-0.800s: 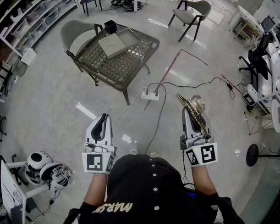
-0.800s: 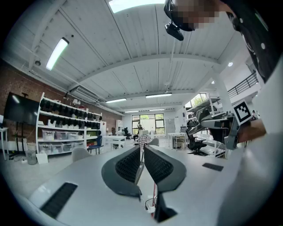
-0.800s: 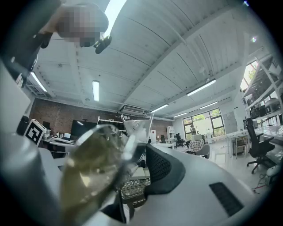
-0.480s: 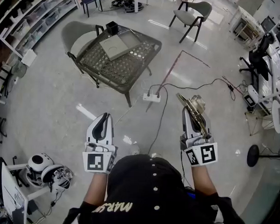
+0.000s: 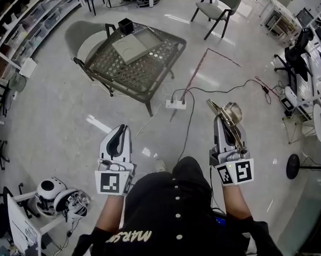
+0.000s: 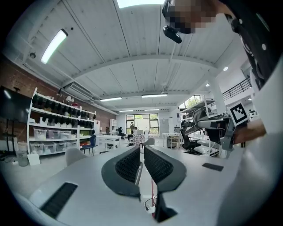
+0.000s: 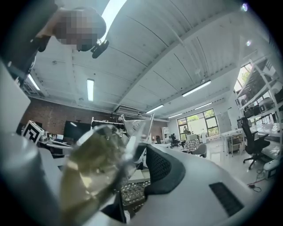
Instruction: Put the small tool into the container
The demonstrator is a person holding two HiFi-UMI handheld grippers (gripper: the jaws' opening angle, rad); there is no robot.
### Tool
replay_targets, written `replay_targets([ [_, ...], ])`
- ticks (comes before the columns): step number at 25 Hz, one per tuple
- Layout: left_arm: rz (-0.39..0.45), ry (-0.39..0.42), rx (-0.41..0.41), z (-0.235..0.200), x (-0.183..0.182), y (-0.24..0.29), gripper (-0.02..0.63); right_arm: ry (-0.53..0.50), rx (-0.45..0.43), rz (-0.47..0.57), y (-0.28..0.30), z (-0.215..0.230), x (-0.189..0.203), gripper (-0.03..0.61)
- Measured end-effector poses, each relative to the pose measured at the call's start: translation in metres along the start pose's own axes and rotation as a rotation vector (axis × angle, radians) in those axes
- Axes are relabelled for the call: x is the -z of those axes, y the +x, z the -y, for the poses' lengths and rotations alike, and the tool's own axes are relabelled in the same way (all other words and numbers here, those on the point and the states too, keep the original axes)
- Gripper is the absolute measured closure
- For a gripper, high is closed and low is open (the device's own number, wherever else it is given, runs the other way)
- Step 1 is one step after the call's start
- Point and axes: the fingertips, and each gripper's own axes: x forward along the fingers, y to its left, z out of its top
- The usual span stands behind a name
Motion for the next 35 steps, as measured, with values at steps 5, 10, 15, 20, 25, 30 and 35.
replay_targets([
  [5,-0.009,-0.005,0.018,-0.009,0.009,0.009,0.568,0.005,0.033,-0.017,0.006,0.004,0.011,0.476],
  [10,-0.020,-0.020,0.015,-0.013,0.016,0.027,0.568,0.006,0.046,-0.013,0.019,0.017,0.015,0.476],
  [15,-0.020,-0.021,0.004,-0.018,0.017,0.054,0.568,-0.012,0.043,-0.020,0.045,0.036,0.021,0.476],
  [20,-0.019,-0.016,-0.018,-0.029,0.017,0.094,0.568,-0.009,0.030,-0.015,0.082,0.061,0.027,0.476],
  [25,-0.017,-0.012,-0.041,-0.034,0.011,0.146,0.568,-0.008,0.010,-0.012,0.124,0.096,0.028,0.476],
  [30,-0.013,-0.007,-0.060,-0.038,0.000,0.194,0.568,-0.018,-0.013,-0.010,0.165,0.127,0.024,0.476],
  [35,-0.009,-0.001,-0.092,-0.037,-0.008,0.231,0.568,-0.020,-0.033,0.000,0.197,0.159,0.020,0.476],
])
